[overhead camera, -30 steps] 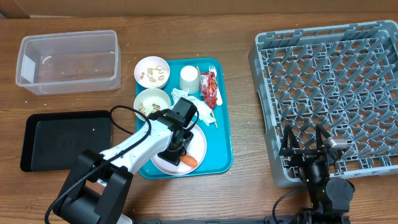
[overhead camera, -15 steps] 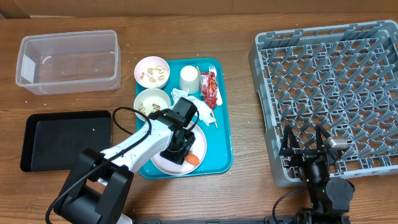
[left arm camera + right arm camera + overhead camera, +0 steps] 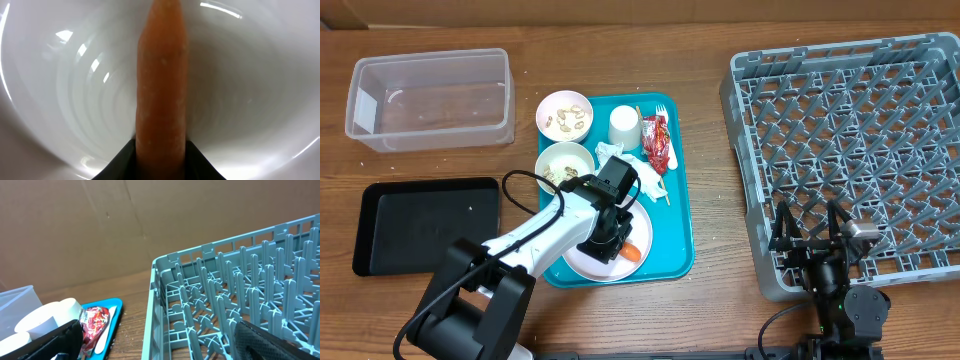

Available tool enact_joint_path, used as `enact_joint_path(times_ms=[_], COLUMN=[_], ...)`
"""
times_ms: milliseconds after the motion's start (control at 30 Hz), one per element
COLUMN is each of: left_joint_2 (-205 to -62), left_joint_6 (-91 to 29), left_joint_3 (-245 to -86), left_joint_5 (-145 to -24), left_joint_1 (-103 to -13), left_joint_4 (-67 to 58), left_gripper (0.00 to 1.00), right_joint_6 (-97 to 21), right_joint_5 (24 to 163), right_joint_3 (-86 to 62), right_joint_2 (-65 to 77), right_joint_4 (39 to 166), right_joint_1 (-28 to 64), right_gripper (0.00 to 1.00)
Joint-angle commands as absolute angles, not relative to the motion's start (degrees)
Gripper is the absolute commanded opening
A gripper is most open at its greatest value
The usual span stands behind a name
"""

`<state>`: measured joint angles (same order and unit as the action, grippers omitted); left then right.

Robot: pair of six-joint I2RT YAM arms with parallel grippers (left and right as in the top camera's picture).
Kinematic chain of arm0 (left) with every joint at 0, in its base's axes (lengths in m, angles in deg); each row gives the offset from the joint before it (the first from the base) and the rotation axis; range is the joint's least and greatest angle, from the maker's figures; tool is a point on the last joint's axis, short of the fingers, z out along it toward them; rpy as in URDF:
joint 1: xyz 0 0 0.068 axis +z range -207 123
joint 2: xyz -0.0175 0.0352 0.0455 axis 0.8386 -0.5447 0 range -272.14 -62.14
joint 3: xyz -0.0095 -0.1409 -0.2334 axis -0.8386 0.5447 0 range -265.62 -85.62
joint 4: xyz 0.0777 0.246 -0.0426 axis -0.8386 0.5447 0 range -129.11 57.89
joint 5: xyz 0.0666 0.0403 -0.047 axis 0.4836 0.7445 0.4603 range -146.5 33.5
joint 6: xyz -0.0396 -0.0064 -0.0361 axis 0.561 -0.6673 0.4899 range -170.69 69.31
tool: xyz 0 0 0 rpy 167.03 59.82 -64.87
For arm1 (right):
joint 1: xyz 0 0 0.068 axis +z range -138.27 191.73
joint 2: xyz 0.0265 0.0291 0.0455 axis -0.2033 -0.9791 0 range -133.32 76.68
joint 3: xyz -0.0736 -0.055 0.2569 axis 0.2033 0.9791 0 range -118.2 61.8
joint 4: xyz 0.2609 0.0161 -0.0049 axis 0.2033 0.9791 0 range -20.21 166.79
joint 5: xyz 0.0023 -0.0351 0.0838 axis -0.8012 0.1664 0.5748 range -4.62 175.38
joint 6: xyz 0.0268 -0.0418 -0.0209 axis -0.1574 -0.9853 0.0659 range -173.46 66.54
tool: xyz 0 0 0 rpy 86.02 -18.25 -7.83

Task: Sort waste into correct bins and load items into the dishwasher rack
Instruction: 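Reach the left gripper to the white plate and grasp the carrot, then carry the carrot left and drop it onto the black tray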

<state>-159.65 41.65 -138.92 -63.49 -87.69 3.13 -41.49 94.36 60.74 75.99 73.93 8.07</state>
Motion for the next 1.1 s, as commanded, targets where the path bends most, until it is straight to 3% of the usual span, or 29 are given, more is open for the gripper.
enact_joint_path(times_ms=[0,467,633,733,867,1067], left_joint_2=[-161.97,-161.6,-161.6,-161.62,-161.62,-161.91], left_joint_6=[36.2,21.19,20.84,20.64,17.36,16.99], left_joint_3=[-140.08,-161.39,-164.27,-164.25,-164.21,-162.81], left_joint_5=[-58.92,-56.89,-55.49,-55.44,-55.47,-54.66], left_joint_1=[-87.72,-77.75,-66.01,-53.23,-40.33,-28.53], left_joint_4=[3.57,27.3,32.22,36.09,35.35,30.76], left_gripper=[0.04,0.04,0.04,0.04,0.09,0.13], right_joint_6=[-41.73,-41.73,-41.73,-41.73,-41.73,-41.73], right_joint_5=[93.98,93.98,93.98,93.98,93.98,94.01], right_joint_3=[61.33,61.33,61.33,61.33,61.33,61.33], right_joint_2=[76.45,76.45,76.45,76.45,76.45,76.45], right_joint_4=[73.71,73.71,73.71,73.71,73.71,73.71], right_joint_1=[7.85,7.85,7.85,7.85,7.85,7.85], right_gripper=[1.0,1.0,1.0,1.0,1.0,1.0])
